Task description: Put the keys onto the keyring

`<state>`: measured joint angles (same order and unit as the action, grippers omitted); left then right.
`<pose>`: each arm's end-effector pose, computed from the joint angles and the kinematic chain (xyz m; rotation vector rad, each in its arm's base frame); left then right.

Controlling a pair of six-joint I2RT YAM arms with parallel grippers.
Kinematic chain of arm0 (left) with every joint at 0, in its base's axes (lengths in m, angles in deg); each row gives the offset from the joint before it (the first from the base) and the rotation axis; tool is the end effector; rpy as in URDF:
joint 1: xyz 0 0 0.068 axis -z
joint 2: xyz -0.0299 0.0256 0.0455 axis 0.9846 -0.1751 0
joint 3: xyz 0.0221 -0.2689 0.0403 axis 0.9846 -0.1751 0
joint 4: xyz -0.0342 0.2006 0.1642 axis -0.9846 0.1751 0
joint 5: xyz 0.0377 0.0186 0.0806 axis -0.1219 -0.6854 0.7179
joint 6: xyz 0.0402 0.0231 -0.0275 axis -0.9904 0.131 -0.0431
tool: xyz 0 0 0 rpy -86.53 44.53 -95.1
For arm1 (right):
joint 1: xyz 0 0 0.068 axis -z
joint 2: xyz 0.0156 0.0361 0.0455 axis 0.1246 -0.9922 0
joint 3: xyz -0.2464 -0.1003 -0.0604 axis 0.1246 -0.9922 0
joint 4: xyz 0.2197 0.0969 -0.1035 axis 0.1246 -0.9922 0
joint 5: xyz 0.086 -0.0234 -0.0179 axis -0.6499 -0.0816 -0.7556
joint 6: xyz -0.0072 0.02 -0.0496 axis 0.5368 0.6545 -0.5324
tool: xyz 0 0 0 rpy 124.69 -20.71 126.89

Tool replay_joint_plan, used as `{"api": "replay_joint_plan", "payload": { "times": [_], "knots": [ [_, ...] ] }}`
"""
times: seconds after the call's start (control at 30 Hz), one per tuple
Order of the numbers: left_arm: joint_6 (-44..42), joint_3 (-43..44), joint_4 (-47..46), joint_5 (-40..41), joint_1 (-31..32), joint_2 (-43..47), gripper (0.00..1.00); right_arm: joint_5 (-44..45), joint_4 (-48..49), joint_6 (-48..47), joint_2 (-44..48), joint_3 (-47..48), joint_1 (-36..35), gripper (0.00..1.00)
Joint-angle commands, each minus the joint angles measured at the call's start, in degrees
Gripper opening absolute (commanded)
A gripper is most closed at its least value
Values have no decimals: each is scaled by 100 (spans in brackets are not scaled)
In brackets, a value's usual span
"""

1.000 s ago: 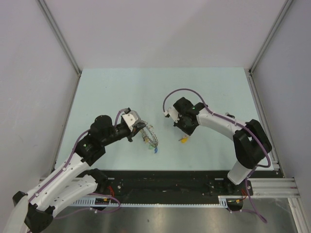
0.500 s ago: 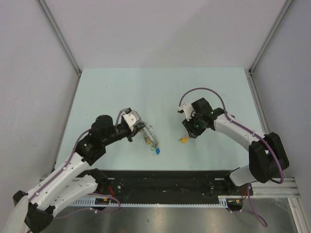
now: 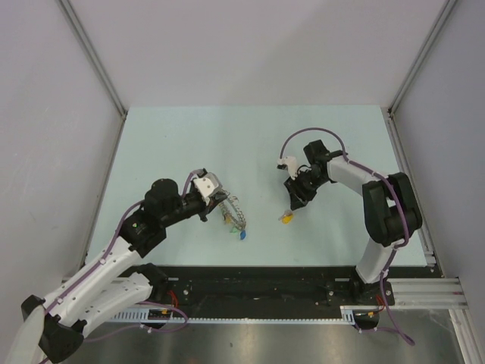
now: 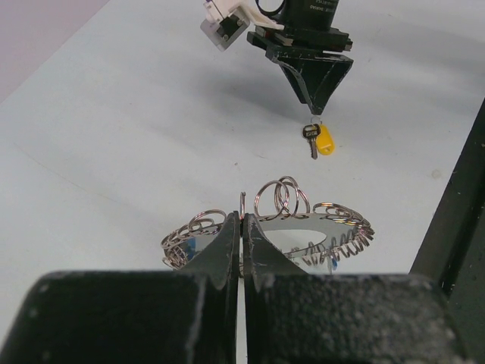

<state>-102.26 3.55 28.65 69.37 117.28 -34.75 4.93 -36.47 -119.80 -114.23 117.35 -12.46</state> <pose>0.1379 -0.1184 0.3073 0.9796 1.5949 -0.5728 0.3086 0.1292 0.1811 -1.2799 2.4141 0.7048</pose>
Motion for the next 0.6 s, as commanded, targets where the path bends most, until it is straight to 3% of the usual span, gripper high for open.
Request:
{"api": "replay_joint_plan", "payload": {
  "times": [0.0,0.57],
  "knots": [
    [-155,292,-285,-41,25,-15,0,-525,-461,-554,-330,398,81,42],
    [-155,310,-250,-94,25,-86,0,-586,-945,-914,-1175,785,107,38]
  ]
}}
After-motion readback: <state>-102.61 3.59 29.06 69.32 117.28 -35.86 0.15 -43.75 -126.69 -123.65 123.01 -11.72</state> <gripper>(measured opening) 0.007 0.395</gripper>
